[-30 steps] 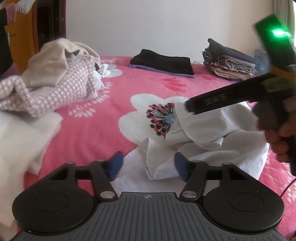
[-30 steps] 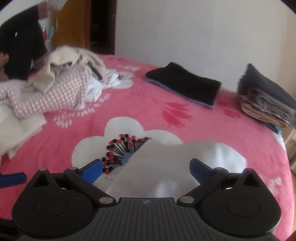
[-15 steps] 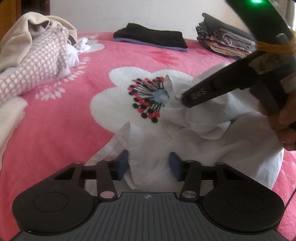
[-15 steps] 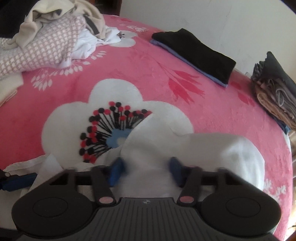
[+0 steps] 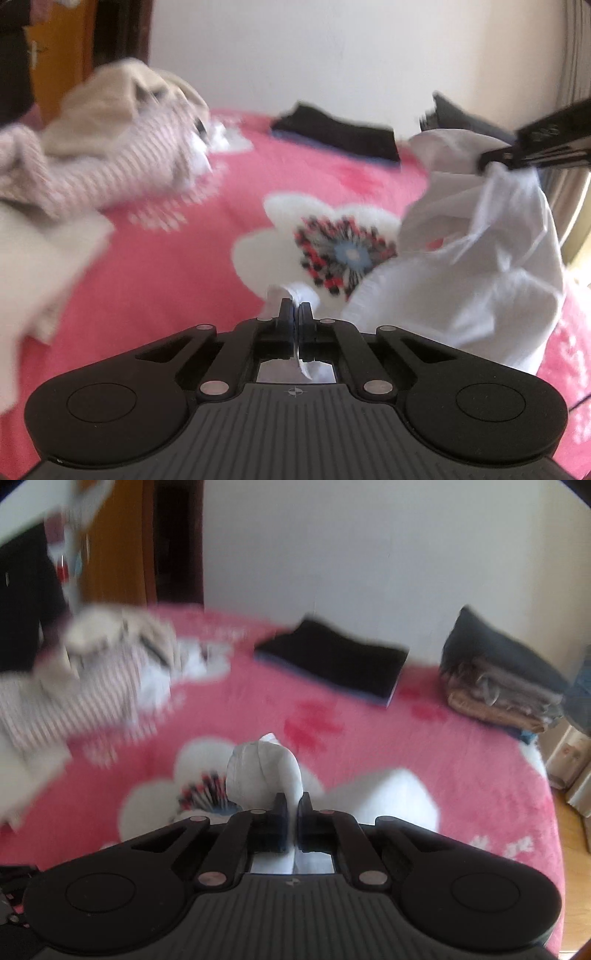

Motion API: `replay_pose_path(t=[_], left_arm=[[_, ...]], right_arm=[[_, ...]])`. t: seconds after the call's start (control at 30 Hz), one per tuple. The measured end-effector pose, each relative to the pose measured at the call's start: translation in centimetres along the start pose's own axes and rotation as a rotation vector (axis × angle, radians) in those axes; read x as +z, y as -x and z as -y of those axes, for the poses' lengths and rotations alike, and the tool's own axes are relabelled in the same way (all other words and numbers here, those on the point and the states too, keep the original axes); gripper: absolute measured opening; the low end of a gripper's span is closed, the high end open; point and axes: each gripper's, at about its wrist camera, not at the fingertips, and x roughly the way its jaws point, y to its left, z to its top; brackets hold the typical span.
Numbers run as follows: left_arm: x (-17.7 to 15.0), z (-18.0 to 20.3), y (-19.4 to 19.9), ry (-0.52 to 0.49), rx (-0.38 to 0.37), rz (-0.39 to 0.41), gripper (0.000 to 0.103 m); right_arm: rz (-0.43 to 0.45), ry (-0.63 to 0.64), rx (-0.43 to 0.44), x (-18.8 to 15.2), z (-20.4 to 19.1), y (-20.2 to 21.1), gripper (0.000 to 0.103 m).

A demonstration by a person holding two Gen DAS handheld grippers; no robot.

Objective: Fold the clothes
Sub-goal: 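Grasp the white shirt with the left gripper while the right gripper grasps it too, then lift the white shirt off the bed with both grippers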

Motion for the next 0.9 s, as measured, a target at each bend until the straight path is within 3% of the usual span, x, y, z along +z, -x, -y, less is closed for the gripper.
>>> replay_pose_path(t=[0.2, 0.33, 0.43, 0.63, 0.9], left_arm=[[2.5, -1.8, 7.0, 0.042, -0.003, 0.14, 0.0], [2.0, -1.9, 10.6, 0.017, -0.06, 0.143, 0.0], [0.5, -1.5, 12.0, -0.01, -0.104, 0.087, 0.0], [-3.3, 0.0, 12.1, -0.044, -0.207, -0.083, 0.0], [-8.2, 2.0, 11.0, -0.184, -0.422, -0.409, 0.001]], right_arm=[[0.141, -0.109, 0.033, 2.3, 2.9, 7.6, 0.004], [0.167, -0.127, 0.033, 1.3, 4.9, 12.6, 0.003], [0.102, -0.147, 0.019, -1.0, 6.9, 14.7, 0.003], [-0.123, -0.198, -0.081, -8.0, 11.3, 15.7, 0.003], [-0.464, -0.268, -0.148, -16.4, 14.5, 13.7, 0.007]])
